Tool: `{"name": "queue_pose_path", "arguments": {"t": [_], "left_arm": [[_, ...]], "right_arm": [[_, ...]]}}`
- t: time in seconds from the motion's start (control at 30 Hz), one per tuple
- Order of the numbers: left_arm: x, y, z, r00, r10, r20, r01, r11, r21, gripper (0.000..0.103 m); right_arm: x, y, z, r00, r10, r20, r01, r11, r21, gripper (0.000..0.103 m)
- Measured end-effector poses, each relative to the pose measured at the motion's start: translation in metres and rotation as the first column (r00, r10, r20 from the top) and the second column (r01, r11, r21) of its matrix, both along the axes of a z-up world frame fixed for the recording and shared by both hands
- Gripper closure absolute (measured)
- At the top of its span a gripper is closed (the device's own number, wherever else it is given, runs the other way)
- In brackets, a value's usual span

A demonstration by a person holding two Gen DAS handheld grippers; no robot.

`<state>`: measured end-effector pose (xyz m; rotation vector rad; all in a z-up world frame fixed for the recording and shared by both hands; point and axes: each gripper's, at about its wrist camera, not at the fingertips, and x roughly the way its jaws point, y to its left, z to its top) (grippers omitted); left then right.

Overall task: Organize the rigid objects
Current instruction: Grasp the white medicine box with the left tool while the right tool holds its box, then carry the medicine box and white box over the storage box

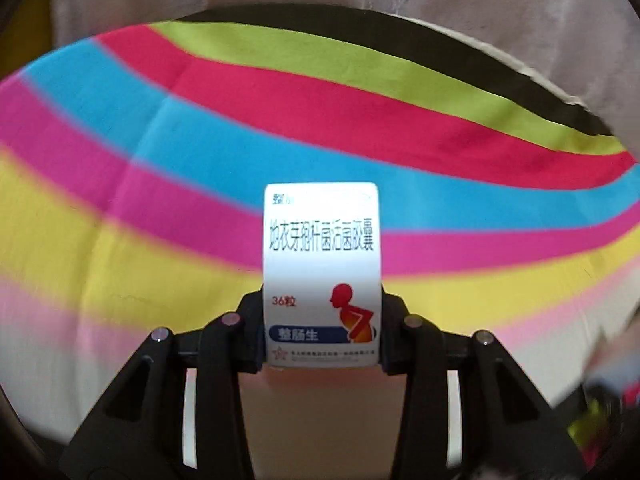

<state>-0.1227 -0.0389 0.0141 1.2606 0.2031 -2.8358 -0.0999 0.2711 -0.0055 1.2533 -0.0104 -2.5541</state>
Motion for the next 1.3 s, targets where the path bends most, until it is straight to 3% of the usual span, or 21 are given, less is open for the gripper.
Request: {"name": "queue_pose_path", "arguments": {"t": [0.27,0.33,0.47,0.7,1.3], "left_arm": [[0.091,0.006,0.001,1.000,-0.018,-0.015,0.019,0.998,0.055,0.059],[0.099,0.010,-0.002,0.999,-0.033,0.000,0.033,0.998,0.061,0.059],[0.129,0.017,0.000,0.997,-0.073,0.015,0.073,0.997,0.037,0.059],[0.179,0.019,0.013,0.993,-0.115,-0.007,0.115,0.993,0.006,0.059],[0.250,0.046,0.054,0.969,-0.233,-0.084,0.227,0.971,-0.075,0.059]], "right_arm": [[0.014,0.002,0.007,0.999,-0.020,-0.027,0.020,0.999,0.031,0.028],[0.020,0.000,0.011,0.998,-0.013,-0.060,0.015,0.999,0.030,0.035],[0.043,-0.004,0.034,0.988,-0.021,-0.155,0.022,1.000,0.007,0.036],[0.088,-0.018,0.063,0.995,-0.023,-0.101,0.030,0.997,0.065,0.036],[0.207,-0.008,0.094,0.992,-0.010,-0.122,0.023,0.994,0.106,0.036]]}}
